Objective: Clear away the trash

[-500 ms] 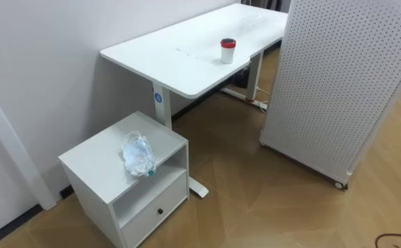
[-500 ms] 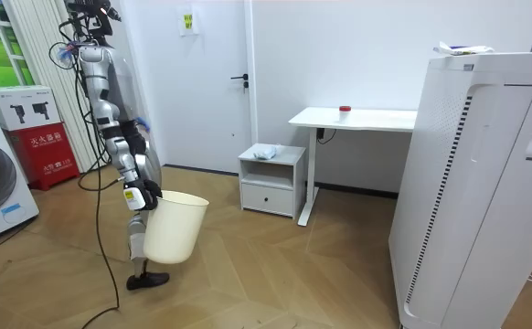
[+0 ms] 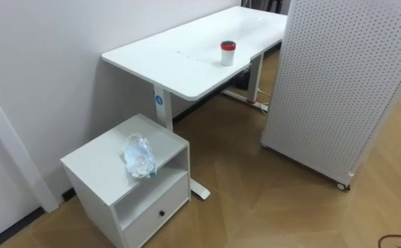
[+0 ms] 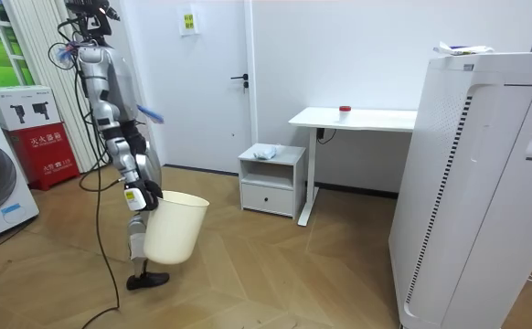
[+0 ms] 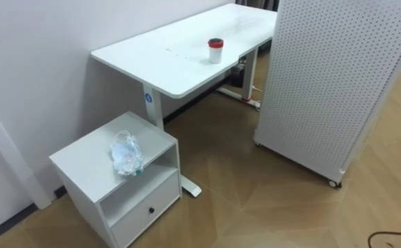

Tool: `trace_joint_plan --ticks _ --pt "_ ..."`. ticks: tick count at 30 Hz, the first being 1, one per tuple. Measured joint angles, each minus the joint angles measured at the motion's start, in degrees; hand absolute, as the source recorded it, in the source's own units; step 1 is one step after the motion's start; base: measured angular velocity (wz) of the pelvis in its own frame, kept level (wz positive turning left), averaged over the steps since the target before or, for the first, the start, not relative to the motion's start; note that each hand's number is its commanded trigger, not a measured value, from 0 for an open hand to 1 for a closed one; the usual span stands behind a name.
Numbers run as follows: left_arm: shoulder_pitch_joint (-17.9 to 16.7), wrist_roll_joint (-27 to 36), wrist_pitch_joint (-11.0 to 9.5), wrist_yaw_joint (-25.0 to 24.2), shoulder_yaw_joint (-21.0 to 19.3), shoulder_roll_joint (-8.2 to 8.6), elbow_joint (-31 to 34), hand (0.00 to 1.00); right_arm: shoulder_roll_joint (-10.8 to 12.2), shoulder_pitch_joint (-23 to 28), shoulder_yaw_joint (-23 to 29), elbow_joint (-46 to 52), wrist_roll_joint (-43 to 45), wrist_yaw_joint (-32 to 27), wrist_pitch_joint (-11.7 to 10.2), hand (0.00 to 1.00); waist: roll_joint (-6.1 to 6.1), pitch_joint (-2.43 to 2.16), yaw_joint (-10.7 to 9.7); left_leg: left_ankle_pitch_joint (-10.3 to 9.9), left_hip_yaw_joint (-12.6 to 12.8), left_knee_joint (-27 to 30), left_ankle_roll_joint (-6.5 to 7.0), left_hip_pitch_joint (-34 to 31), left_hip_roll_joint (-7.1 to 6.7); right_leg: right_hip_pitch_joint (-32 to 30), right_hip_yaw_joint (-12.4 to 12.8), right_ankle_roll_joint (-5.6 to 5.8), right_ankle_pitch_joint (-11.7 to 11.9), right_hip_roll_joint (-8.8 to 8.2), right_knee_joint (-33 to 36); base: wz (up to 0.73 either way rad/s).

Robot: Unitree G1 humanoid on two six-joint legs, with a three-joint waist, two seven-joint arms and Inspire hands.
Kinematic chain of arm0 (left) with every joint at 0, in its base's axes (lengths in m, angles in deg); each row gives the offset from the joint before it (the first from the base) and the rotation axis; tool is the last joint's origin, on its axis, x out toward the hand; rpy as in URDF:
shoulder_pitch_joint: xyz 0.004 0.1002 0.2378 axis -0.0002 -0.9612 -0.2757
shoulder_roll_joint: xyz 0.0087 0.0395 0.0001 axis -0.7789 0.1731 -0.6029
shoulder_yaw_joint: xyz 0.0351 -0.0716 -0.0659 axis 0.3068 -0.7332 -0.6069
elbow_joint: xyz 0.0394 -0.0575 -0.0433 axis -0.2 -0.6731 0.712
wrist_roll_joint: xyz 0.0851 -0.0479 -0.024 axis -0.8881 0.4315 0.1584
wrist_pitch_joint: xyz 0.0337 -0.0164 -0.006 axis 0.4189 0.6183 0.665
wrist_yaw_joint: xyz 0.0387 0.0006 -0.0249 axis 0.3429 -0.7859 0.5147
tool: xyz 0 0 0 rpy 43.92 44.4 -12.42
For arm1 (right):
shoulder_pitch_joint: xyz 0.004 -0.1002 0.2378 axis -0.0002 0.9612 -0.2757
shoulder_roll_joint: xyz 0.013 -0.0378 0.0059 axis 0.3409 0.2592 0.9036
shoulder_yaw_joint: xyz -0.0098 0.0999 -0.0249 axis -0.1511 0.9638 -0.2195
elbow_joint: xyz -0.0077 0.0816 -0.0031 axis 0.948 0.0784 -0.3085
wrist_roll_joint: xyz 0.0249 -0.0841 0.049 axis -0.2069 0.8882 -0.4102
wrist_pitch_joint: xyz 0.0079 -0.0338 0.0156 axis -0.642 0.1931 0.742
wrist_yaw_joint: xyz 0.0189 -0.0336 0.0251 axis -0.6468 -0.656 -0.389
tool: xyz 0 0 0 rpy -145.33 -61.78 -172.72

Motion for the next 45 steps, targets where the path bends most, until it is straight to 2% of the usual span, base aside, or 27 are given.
trace_joint_plan --ticks 14,17,20,24,26,29,30,31,32,33,34,35,36,37,38,39,40,41,42,43,44,45 --pt "0.14 -1.33 -0.01 0.2 -0.29 -0.07 -0.02 0.0 -0.1 0.49 0.58 0.49 1.53 0.37 0.02 1.0 -0.38 -0.1 -0.09 -0.09 -0.71 0.06 -0.12 -0.12 0.12 0.16 -0.78 0.0 -0.06 0.1 0.15 0.03" --pt "0.19 -2.6 -0.01 0.15 -0.25 -0.12 -0.16 0.0 -0.15 0.47 0.37 0.49 1.91 0.59 0.04 1.0 -0.46 -0.03 0.07 -0.54 -0.73 0.84 -0.24 -0.28 0.43 -0.27 -0.8 -0.42 -0.32 0.24 1.1 -0.05" --pt "0.78 -4.75 0.27 -0.13 -0.21 -0.25 -0.1 0.0 -0.23 0.49 0.14 1.09 2.19 0.59 0.47 1.0 -0.33 0.14 0.05 -2.64 -0.63 5.46 -0.64 -2.13 1.75 -1.33 -1.34 -1.27 -1.17 1.04 3.47 -0.06" --pt "1.07 -5.9 0.35 -1.02 0.11 -0.18 -0.01 0.0 -0.26 0.3 -0.12 1.2 2.16 0.52 0.7 1.0 -0.32 0.31 -0.02 -6.74 -0.76 13.82 -1.77 -5.36 4.09 -3.62 -1.48 -1.85 -5.06 2.42 9.22 -0.04" --pt "1.0 -5.92 0.43 -1.03 0.28 -0.16 -0.01 0.0 -0.35 0.68 -0.12 1.74 2.14 0.5 0.62 1.0 -0.47 0.32 -0.1 -7.13 -0.75 14.93 -2.17 -5.47 4.44 -4.43 -0.8 -2.11 -6.46 2.7 11.38 -0.03" --pt "1.14 -6.22 0.56 -1.05 0.5 -0.23 -0.07 0.0 -0.76 0.61 -0.08 2.75 2.17 0.39 0.11 1.0 0.08 0.19 -0.33 -6.67 -0.75 18.81 -2.78 -8.45 5.1 -6.19 -0.52 -2.97 -7.26 2.9 12.92 0.08" --pt "1.08 -6.22 0.49 -1.05 0.49 -0.51 -0.17 0.0 -0.66 0.65 0.07 2.57 2.16 0.29 -0.11 1.0 -0.37 0.38 -0.68 -5.1 -0.6 24.85 -1.74 -12.17 4.95 -6.33 1.7 -3.68 -7.75 3.11 13.54 0.24" --pt "0.92 -6.27 0.38 -1.04 0.55 -0.59 -0.14 0.0 -0.68 0.85 0.06 2.51 2.06 0.18 -0.14 1.0 -0.74 0.52 -0.7 -4.96 -0.92 27.2 -0.97 -14.04 4.15 -5.92 3.24 -4.37 -8.4 3.02 13.92 0.42" --pt "0.71 -6.29 0.43 -1.05 1.29 -0.56 -0.09 0.0 -0.96 1.71 0.04 2.51 1.51 -0.16 -0.18 1.0 -1.52 0.3 -0.67 -5.37 -1.33 24.16 -0.21 -16.44 0.67 -5.67 6.18 -4.85 -9.24 2.66 14.03 0.45" --pt "0.9 -6.21 0.38 -1.14 2.94 -0.39 0.28 0.0 -1.65 2.25 0.03 2.47 0.87 -0.32 0.16 1.0 -1.87 0.27 -0.26 -4.1 -1.37 18.25 -0.16 -18.8 -2.23 -5.84 7.99 -4.74 -9.72 2.12 13.86 0.36" --pt "0.61 -6.21 0.34 -1.18 3.24 -0.21 0.35 0.0 -2.01 2.23 0.03 2.47 0.96 -0.35 0.36 1.0 -1.86 0.26 0.41 -2.68 -1.13 15.13 -0.23 -19.82 -3.2 -5.86 9.13 -4.65 -9.89 2.12 13.83 -0.19" --pt "-0.59 -6.22 0.39 -1.21 3.07 -0.04 0.29 0.0 -2.27 2.13 -0.02 2.53 1.75 -0.48 0.66 1.0 -1.74 0.24 2.18 2.32 -0.87 10.69 0.62 -20.82 -3.96 -5.83 11.43 -4.31 -10.15 1.79 13.68 -0.72" --pt "-1.92 -6.29 0.39 -1.28 3.01 -0.04 0.27 0.0 -2.25 2.11 -0.6 2.67 3.0 -0.6 0.7 1.0 -1.65 0.17 3.02 5.33 -0.78 9.4 0.91 -20.91 -3.82 -5.82 12.28 -3.97 -10.56 1.29 13.59 -0.78" --pt "-2.02 -6.27 0.38 -1.41 2.56 -0.13 0.1 0.0 -2.04 2.12 -0.65 3.06 3.93 -0.58 0.7 1.0 -1.11 -0.31 2.84 6.05 -0.11 10.27 2.22 -20.79 -4.0 -5.73 12.21 -3.03 -11.16 0.96 13.54 -0.54" --pt "-1.95 -6.27 0.32 -1.43 2.29 -0.2 0.11 0.0 -1.95 2.09 -0.71 3.12 3.97 -0.56 0.7 1.0 -1.5 -0.33 2.94 5.76 0.91 10.64 2.8 -20.7 -3.97 -5.66 12.07 -2.33 -11.23 0.81 13.51 -0.42" --pt "-1.73 -6.26 0.17 -1.55 1.81 -0.17 0.08 0.0 -1.88 2.07 -0.91 3.57 3.93 -0.47 0.63 1.0 -2.21 -0.03 2.97 5.37 2.13 11.69 4.49 -20.3 -3.93 -5.2 11.8 -1.88 -11.04 0.17 13.28 -0.51" --pt "-1.47 -6.17 -0.14 -1.76 1.15 -0.2 0.07 0.0 -1.76 2.36 -1.02 4.4 3.99 -0.34 0.44 1.0 -2.56 0.1 2.8 4.1 2.94 13.22 5.52 -20.02 -3.94 -4.3 11.8 -1.59 -10.99 -0.39 12.63 -0.5" --pt "-0.92 -6.15 -0.22 -1.75 0.91 -0.25 0.15 0.0 -1.73 2.52 -1.17 4.86 4.01 -0.27 0.37 1.0 -1.7 -0.03 2.79 3.35 3.25 13.77 5.69 -19.98 -3.96 -3.99 11.86 -1.39 -11.11 -0.64 12.41 -0.38" --pt "0.53 -5.85 -0.73 -1.71 0.96 -0.42 0.23 0.0 -1.74 2.19 -2.06 5.78 4.02 -0.37 0.32 1.0 -2.41 0.08 2.94 1.74 3.69 14.82 5.88 -20.03 -4.22 -3.9 11.84 -0.89 -11.56 -1.22 12.64 -0.28" --pt "2.12 -5.85 -1.47 -1.69 0.91 -0.62 0.24 0.0 -1.7 2.26 -2.24 6.29 4.48 -0.46 0.34 1.0 -2.6 -0.09 2.78 0.3 3.79 15.43 6.02 -19.97 -4.91 -3.84 11.89 -0.46 -12.21 -1.99 13.1 -0.25" --pt "2.86 -5.87 -1.9 -1.68 0.83 -0.73 0.36 0.0 -1.69 2.4 -2.21 6.3 4.92 -0.52 0.34 1.0 -2.69 -0.06 2.69 -0.23 3.87 15.54 6.27 -19.78 -5.4 -3.85 11.74 -0.13 -12.59 -2.48 14.04 -0.23" --pt "4.34 -5.61 -2.62 -1.66 0.86 -0.74 0.36 0.0 -1.75 1.96 -2.23 6.94 5.81 -0.93 0.42 1.0 -3.06 -0.07 2.93 -1.34 4.04 15.7 7.13 -19.26 -6.14 -4.99 11.18 0.46 -13.0 -3.29 17.49 -0.28"
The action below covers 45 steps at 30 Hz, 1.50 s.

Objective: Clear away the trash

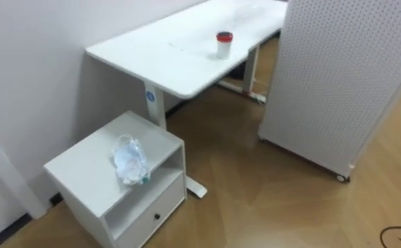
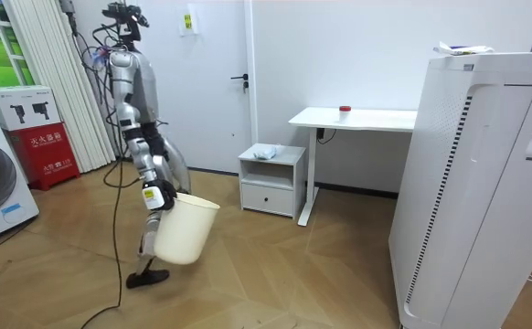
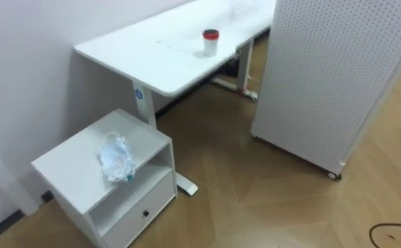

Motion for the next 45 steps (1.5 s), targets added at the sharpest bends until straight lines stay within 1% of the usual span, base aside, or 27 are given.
trace_joint_plan --ticks 1,2,4,5,6,8,9,11,13,15,16,17,18,21,23,24,25,26,27,28,29,31,32,37,39,42,45 --pt "0.79 0.23 -0.73 0.01 0.17 -0.05 -0.18 0.0 -0.05 -0.21 0.06 0.48 0.38 -0.7 0.07 1.0 -0.07 0.27 0.09 -0.45 0.9 -0.04 0.4 1.11 -0.14 -2.3 -1.14 0.51 0.27 -0.87 6.88 -0.3" --pt "0.81 0.59 -1.18 0.01 0.17 -0.13 -0.08 0.0 -0.02 -0.28 0.11 0.51 0.38 -1.09 0.06 1.0 0.39 0.18 0.08 -0.67 1.39 -0.05 0.59 1.83 -0.28 -3.61 -1.76 1.16 0.69 -1.33 10.72 -0.29" --pt "0.85 1.09 -1.76 0.27 0.82 -0.23 0.04 0.0 -0.36 -0.48 0.63 0.78 0.36 -2.11 -0.11 1.0 0.94 0.39 -0.05 -2.34 1.54 0.01 1.27 4.28 -0.8 -7.17 -2.66 1.57 4.57 -2.44 20.98 -0.06" --pt "0.81 1.06 -1.79 0.82 1.38 -0.26 0.0 0.0 -0.46 -0.18 0.87 0.85 0.19 -2.66 -0.5 1.0 1.38 0.34 -0.15 -3.35 1.38 -0.07 1.67 6.2 -0.86 -9.24 -3.03 1.37 8.68 -2.99 26.57 0.03" --pt "0.71 0.84 -1.75 1.26 1.44 -0.34 0.31 0.0 -0.42 -0.24 1.24 0.84 0.08 -2.92 -0.73 1.0 1.85 0.37 -0.08 -4.2 1.06 -0.47 1.76 7.87 -0.81 -10.71 -3.58 1.0 10.96 -2.92 29.93 0.0" --pt "-0.14 0.61 -1.73 2.03 1.7 -0.5 0.89 0.0 -0.39 -0.22 1.16 2.05 -0.18 -2.79 -1.24 1.0 2.46 0.45 -0.07 -4.97 0.58 -1.2 1.85 9.44 -0.25 -13.86 -5.82 0.06 9.07 -2.67 31.0 0.02" --pt "-0.3 0.53 -1.72 2.33 2.08 -0.55 1.45 0.0 -0.41 -0.27 1.15 2.48 -0.41 -2.78 -1.58 1.0 3.42 0.23 0.05 -5.0 -0.04 -2.15 1.84 10.13 0.24 -16.33 -8.11 -0.51 7.58 -2.17 28.87 0.2" --pt "-0.91 0.8 -2.0 2.57 3.31 -0.85 1.92 0.0 -0.3 -0.25 0.78 2.3 -0.98 -2.69 -2.05 1.0 3.38 0.31 0.06 -4.79 -0.71 -4.76 1.5 12.05 0.91 -18.1 -9.73 -0.65 6.87 -0.65 20.47 0.19" --pt "-2.06 0.83 -1.98 3.17 3.54 -0.78 1.91 0.0 0.12 0.47 0.71 2.21 -1.76 -2.18 -2.83 1.0 3.56 0.21 -0.37 -4.91 -2.66 -7.62 0.63 15.58 1.74 -16.19 -9.98 -1.36 8.46 2.07 2.91 0.32" --pt "-2.43 0.92 -1.93 3.45 3.45 -0.38 1.96 0.0 0.44 1.43 0.62 1.57 -2.63 -2.26 -3.45 1.0 3.97 0.08 -0.32 -5.33 -4.32 -8.65 -0.25 17.52 2.77 -14.64 -8.77 -1.64 15.1 4.32 -2.52 0.44" --pt "-2.42 1.0 -1.9 3.47 3.45 -0.15 1.95 0.0 0.54 1.86 0.62 1.41 -2.63 -2.41 -3.46 1.0 3.88 0.01 -0.3 -5.52 -4.93 -8.87 -0.68 17.76 3.27 -13.97 -8.92 -1.54 15.37 4.88 -3.41 0.35" --pt "-2.41 1.13 -1.9 3.47 3.44 0.08 2.02 0.0 0.96 1.74 0.54 1.19 -2.56 -2.84 -3.5 1.0 4.3 -0.4 0.21 -5.37 -5.21 -9.16 -1.37 17.96 4.06 -12.65 -9.37 -1.93 15.67 5.75 -4.64 0.11" --pt "-2.54 1.38 -1.9 3.48 3.39 0.32 2.07 0.0 1.1 0.88 0.32 0.78 -2.3 -2.84 -3.75 1.0 4.44 0.09 0.12 -4.91 -5.24 -9.96 -2.16 18.67 4.58 -11.42 -9.8 -2.18 15.78 6.26 -6.19 0.04" --pt "-2.5 2.22 -1.95 3.52 3.27 0.72 3.77 0.0 1.11 -0.09 -0.22 0.05 -0.23 -2.54 -4.05 1.0 4.69 0.18 -0.23 -4.15 -5.02 -11.34 -3.48 20.44 5.73 -8.95 -10.36 -2.72 15.48 7.28 -8.4 0.08" --pt "-1.98 2.16 -2.07 3.61 2.64 0.58 4.97 0.0 1.1 -0.75 -1.75 0.29 0.64 -1.82 -4.01 1.0 3.89 0.27 -0.77 -3.72 -4.49 -8.93 -4.93 19.76 5.92 -7.19 -9.73 -2.85 15.48 7.14 -10.26 0.21" --pt "-1.0 2.26 -2.44 3.65 2.51 0.35 5.47 0.0 1.14 -1.54 -2.82 0.24 1.6 -1.06 -4.17 1.0 2.55 0.75 -1.22 -3.46 -3.98 -2.33 -7.64 16.38 5.7 -5.75 -6.46 -2.93 15.54 6.28 -11.98 0.54" --pt "-0.32 2.39 -3.4 3.76 3.1 0.21 6.17 0.0 1.25 -2.05 -3.86 0.05 2.63 -0.72 -4.99 1.0 1.4 0.72 -1.98 -4.55 -5.09 -0.71 -8.08 13.22 5.78 -5.34 -3.39 -2.75 15.65 5.71 -12.77 0.68" --pt "0.69 2.36 -4.0 3.9 3.56 0.16 6.37 0.0 1.33 -2.43 -3.84 -0.2 2.61 -0.44 -5.58 1.0 1.38 0.78 -2.43 -4.65 -5.81 -2.2 -8.11 11.27 6.48 -5.55 -2.52 -2.68 15.69 5.66 -12.81 1.01" --pt "3.43 1.8 -4.79 4.55 4.31 0.31 6.91 0.0 1.42 -2.73 -3.59 -0.89 2.59 -0.33 -6.23 1.0 1.69 0.81 -2.91 -2.66 -6.77 -5.56 -7.84 6.51 8.36 -6.89 -2.21 -1.9 15.29 5.62 -12.34 0.7" --pt "5.15 0.23 -5.24 5.53 4.94 0.59 8.73 0.0 1.57 -4.19 -3.28 -2.03 3.2 -0.2 -5.95 1.0 1.53 0.57 -1.61 -0.98 -3.72 -4.34 -6.51 5.26 8.72 -9.05 -2.86 -0.71 14.39 5.02 -11.19 0.34" --pt "5.14 -0.57 -5.69 6.03 5.11 0.72 9.44 0.0 1.64 -4.91 -3.31 -2.08 3.96 0.06 -5.97 1.0 1.54 0.58 -0.92 -0.93 -2.63 -4.48 -6.4 5.28 8.87 -9.59 -3.92 -0.6 14.5 5.1 -10.84 -0.45" --pt "6.64 -0.67 -6.59 7.81 5.45 0.78 9.9 0.0 1.87 -7.8 -3.82 -2.21 6.05 1.01 -6.69 1.0 2.37 0.92 -0.24 -0.94 -1.77 -4.35 -6.37 5.31 8.94 -10.06 -9.32 -1.17 15.69 4.87 -11.29 -0.55" --pt "7.36 -0.68 -6.86 8.36 5.69 0.79 9.91 0.0 1.93 -8.2 -3.84 -2.3 6.59 1.08 -7.16 1.0 2.57 0.91 -0.52 -0.94 -1.79 -4.39 -6.36 5.12 8.9 -10.2 -9.91 -1.2 15.84 4.79 -11.41 -0.19" --pt "18.34 -0.56 -9.19 12.77 7.1 1.23 9.84 0.0 1.75 -14.01 -6.37 -6.82 7.02 0.55 -7.64 1.0 5.1 1.25 -1.81 -0.16 -1.73 -4.11 -5.46 0.79 8.15 -15.69 -10.26 -1.19 15.86 4.03 -8.31 -0.07" --pt "24.07 0.08 -11.75 16.2 8.59 1.17 8.24 0.0 1.83 -15.4 -9.42 -7.49 6.51 0.44 -7.72 1.0 5.87 1.67 -2.55 0.34 -1.17 -3.28 -5.27 -1.1 8.04 -18.73 -10.15 -1.27 15.8 3.54 -5.53 -0.11" --pt "29.67 0.15 -12.75 18.79 8.74 0.69 6.41 0.0 1.76 -18.51 -10.53 -7.58 6.06 -0.41 -7.93 1.0 6.14 2.22 -4.29 0.51 0.09 -1.17 -4.96 -5.34 8.04 -24.31 -9.41 -1.55 15.67 2.96 -1.39 -0.23" --pt "32.65 -0.02 -12.93 20.67 9.13 -0.35 6.09 0.0 1.62 -19.47 -10.85 -6.73 6.07 -0.59 -8.61 1.0 5.64 2.87 -6.13 0.45 0.84 1.32 -4.82 -9.52 8.15 -29.21 -8.41 -1.79 15.65 3.08 1.04 -0.17"
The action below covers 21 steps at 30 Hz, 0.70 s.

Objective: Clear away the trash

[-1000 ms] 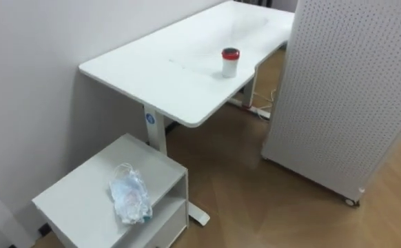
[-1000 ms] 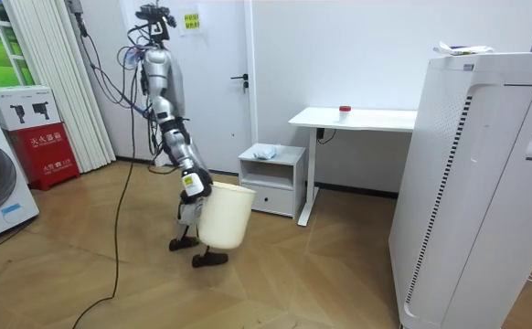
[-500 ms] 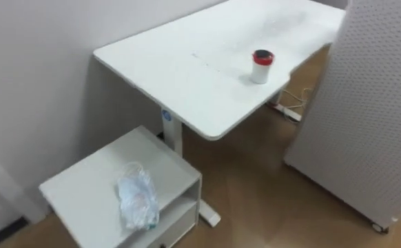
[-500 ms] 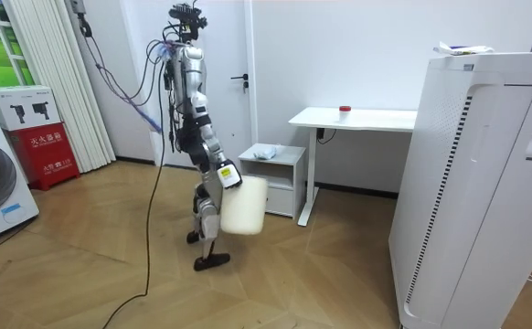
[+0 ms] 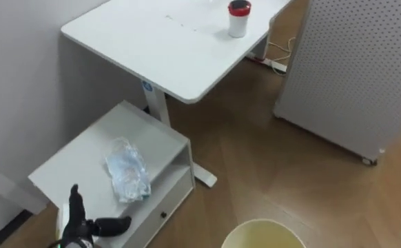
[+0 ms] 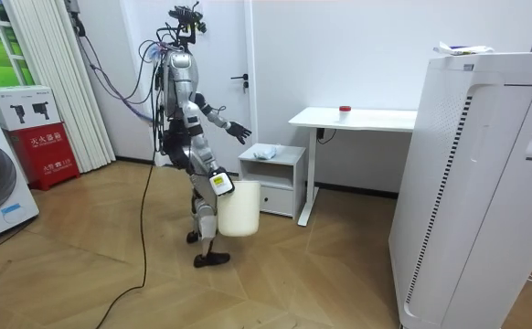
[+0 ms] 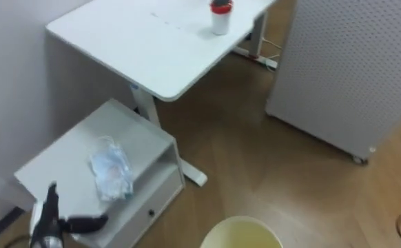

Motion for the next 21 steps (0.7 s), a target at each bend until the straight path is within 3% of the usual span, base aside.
trace_joint_plan --ticks 5,9,13,21 --pt "2.4 0.01 -0.56 1.98 1.03 -1.86 -0.08 0.0 -1.24 -0.18 -1.96 1.25 -5.13 -0.47 -1.3 1.0 -0.45 0.71 -1.65 -0.02 0.86 3.68 0.08 -6.54 0.34 -7.69 1.26 -0.49 -0.13 -0.05 4.6 -0.1" --pt "5.3 -0.16 -1.71 4.95 2.62 -3.22 -0.2 0.0 -2.23 -1.07 -4.15 1.36 -7.68 -1.11 -1.85 1.0 -0.61 1.52 -2.39 -0.02 1.24 6.03 0.01 -11.45 1.29 -12.39 1.1 -1.17 0.17 0.41 6.13 -0.06" --pt "7.62 -0.65 -2.75 8.96 5.64 -5.0 -0.89 0.0 -2.96 -1.49 -5.85 2.32 -8.12 -1.47 -2.31 1.0 -0.56 1.65 -3.52 -0.01 1.59 7.01 -0.01 -14.9 1.47 -16.28 2.2 -1.23 0.22 0.78 7.38 -0.05" --pt "11.2 -0.6 -3.0 14.11 8.85 -6.66 -2.97 0.0 -3.07 -2.25 -9.5 4.81 -11.82 -3.32 -2.04 1.0 -0.75 1.87 -4.81 -0.92 2.16 10.22 -0.1 -20.11 2.56 -21.7 2.41 -1.7 0.05 1.2 10.07 -0.05"
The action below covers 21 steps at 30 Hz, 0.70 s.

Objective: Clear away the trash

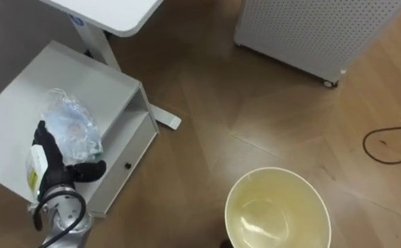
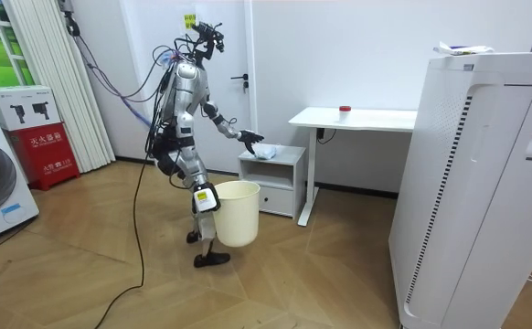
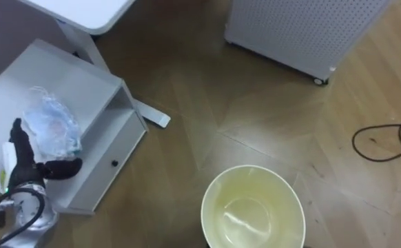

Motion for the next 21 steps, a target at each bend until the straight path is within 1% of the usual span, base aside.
trace_joint_plan --ticks 1,3,5,7,8,11,12,14,16,21 --pt "0.54 -0.02 0.02 0.47 0.45 -0.05 0.01 0.0 -0.11 -0.52 -0.63 0.0 -0.14 -0.02 0.11 1.0 -0.03 0.03 0.04 -0.54 0.06 1.05 0.0 -1.2 0.59 -0.97 0.03 -0.06 -0.08 0.11 0.23 -0.13" --pt "1.16 -0.02 0.03 1.29 1.69 -0.3 -0.03 0.0 -0.2 -1.12 -1.55 0.04 -0.6 -0.06 0.29 1.0 -0.31 0.2 -0.38 -1.02 -0.02 2.12 -0.01 -2.48 0.73 -2.3 0.03 -0.17 -0.49 0.16 1.46 -0.05" --pt "1.66 -0.05 0.03 1.47 2.64 -0.43 -0.09 0.0 -0.27 -1.15 -1.58 0.38 -0.87 0.0 0.5 1.0 -0.32 0.23 -0.79 -1.42 -0.11 3.23 0.09 -3.6 0.89 -3.37 -0.07 -0.22 -0.94 0.17 2.48 0.0" --pt "1.76 -0.12 0.03 1.91 3.5 -1.0 -0.3 0.0 -0.22 -1.19 -1.96 1.2 -1.01 0.01 0.89 1.0 -0.33 0.26 -1.38 -1.69 -0.15 4.01 0.12 -4.49 1.03 -4.21 -0.1 -0.29 -1.15 0.05 3.19 0.0" --pt "1.92 -0.14 0.03 2.5 3.52 -1.07 -0.72 0.0 -0.21 -1.23 -2.15 1.51 -1.11 0.01 0.97 1.0 -0.3 0.28 -1.58 -1.78 -0.15 4.32 0.12 -4.92 1.43 -4.52 -0.14 -0.3 -1.15 0.14 3.28 0.0" --pt "2.08 -0.14 0.04 2.66 3.73 -1.59 -0.79 0.0 -0.16 -1.23 -2.2 1.98 -1.98 0.14 1.0 1.0 -0.28 0.29 -1.65 -2.06 -0.62 5.16 -0.02 -6.06 1.53 -5.31 -0.39 -0.39 -1.19 0.46 3.52 -0.01" --pt "2.11 -0.14 0.04 2.66 3.91 -1.89 -0.77 0.0 -0.16 -1.23 -2.18 1.99 -2.19 0.3 0.99 1.0 -0.28 0.29 -1.66 -2.08 -0.74 5.25 -0.04 -6.37 1.54 -5.56 -0.41 -0.4 -1.2 0.81 3.56 0.0" --pt "2.12 -0.15 0.04 2.67 3.95 -2.52 -0.78 0.0 -0.16 -1.22 -2.19 2.16 -3.44 0.54 1.0 1.0 -0.29 0.29 -1.74 -2.13 -0.85 5.46 -0.06 -6.97 1.49 -6.18 -0.31 -0.39 -1.25 0.86 3.87 0.0" --pt "2.14 -0.15 0.07 2.67 4.46 -3.55 -0.84 0.0 -0.17 -1.18 -2.75 2.24 -5.97 0.79 1.06 1.0 -0.29 0.29 -1.83 -2.32 -1.1 6.06 -0.12 -7.88 1.52 -6.97 -0.39 -0.42 -1.46 0.87 4.36 0.0" --pt "2.23 -1.34 0.36 2.66 6.37 -3.98 -1.67 0.0 -0.22 -1.16 -3.39 2.53 -8.15 1.13 2.19 1.0 -0.28 0.29 -1.87 -2.42 -2.07 6.67 -0.2 -9.01 1.52 -7.37 -1.16 -0.4 -1.66 0.93 4.37 0.06"
